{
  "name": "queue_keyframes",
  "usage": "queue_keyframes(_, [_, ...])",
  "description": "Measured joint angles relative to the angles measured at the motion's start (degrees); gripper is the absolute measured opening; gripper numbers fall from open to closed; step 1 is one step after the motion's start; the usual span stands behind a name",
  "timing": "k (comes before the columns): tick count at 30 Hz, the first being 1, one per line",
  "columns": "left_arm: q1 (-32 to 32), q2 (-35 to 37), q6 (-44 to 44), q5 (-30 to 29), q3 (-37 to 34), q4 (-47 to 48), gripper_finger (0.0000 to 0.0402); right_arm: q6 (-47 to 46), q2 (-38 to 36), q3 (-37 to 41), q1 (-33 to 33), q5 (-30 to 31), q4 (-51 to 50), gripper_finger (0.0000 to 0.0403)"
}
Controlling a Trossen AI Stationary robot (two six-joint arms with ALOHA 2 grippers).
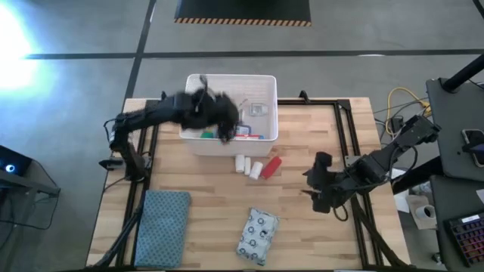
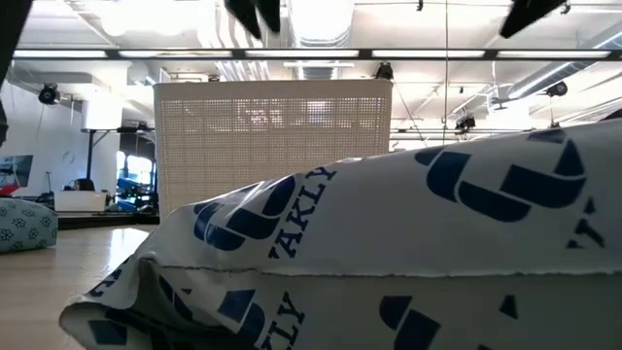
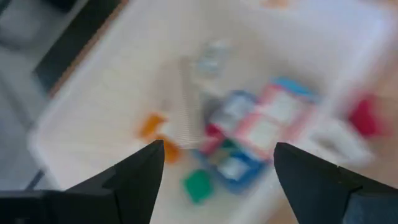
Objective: Pick & place medical supplies in basket/bin
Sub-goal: Put the red bandage into the white bin
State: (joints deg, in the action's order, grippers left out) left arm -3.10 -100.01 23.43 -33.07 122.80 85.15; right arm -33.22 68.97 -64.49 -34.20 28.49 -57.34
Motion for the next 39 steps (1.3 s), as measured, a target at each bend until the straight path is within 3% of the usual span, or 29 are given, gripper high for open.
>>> queue_keyframes(4, [13.8,0.5,10.2,-2.1,-0.4,-0.4,0.0280,16.4,4.3,0.6,2.6,0.0,5.2,0.0249])
queue_keyframes(7, [23.7,0.6,23.2,-7.4,-1.9,-2.5,0.0280,26.4,8.7,0.6,6.0,-0.9,6.5,0.0249])
queue_keyframes(11, [34.1,0.6,39.5,-16.4,-6.0,-5.5,0.0280,35.3,14.4,0.7,13.0,-9.2,6.9,0.0249])
queue_keyframes(15, [40.0,0.6,56.1,-21.8,-12.4,-7.1,0.0280,43.4,20.1,0.6,18.5,-11.7,8.8,0.0249])
queue_keyframes(22, [44.0,0.6,77.8,-22.4,-24.3,-11.7,0.0280,57.8,28.4,0.6,22.6,-11.9,14.8,0.0246])
queue_keyframes(30, [44.7,0.6,82.7,-21.9,-28.8,-17.6,0.0281,62.4,35.1,-0.4,23.8,-10.0,17.3,0.0245])
queue_keyframes(39, [44.7,0.8,80.8,-22.3,-27.8,-17.9,0.0281,61.5,34.5,-3.0,24.3,-10.9,21.0,0.0244])
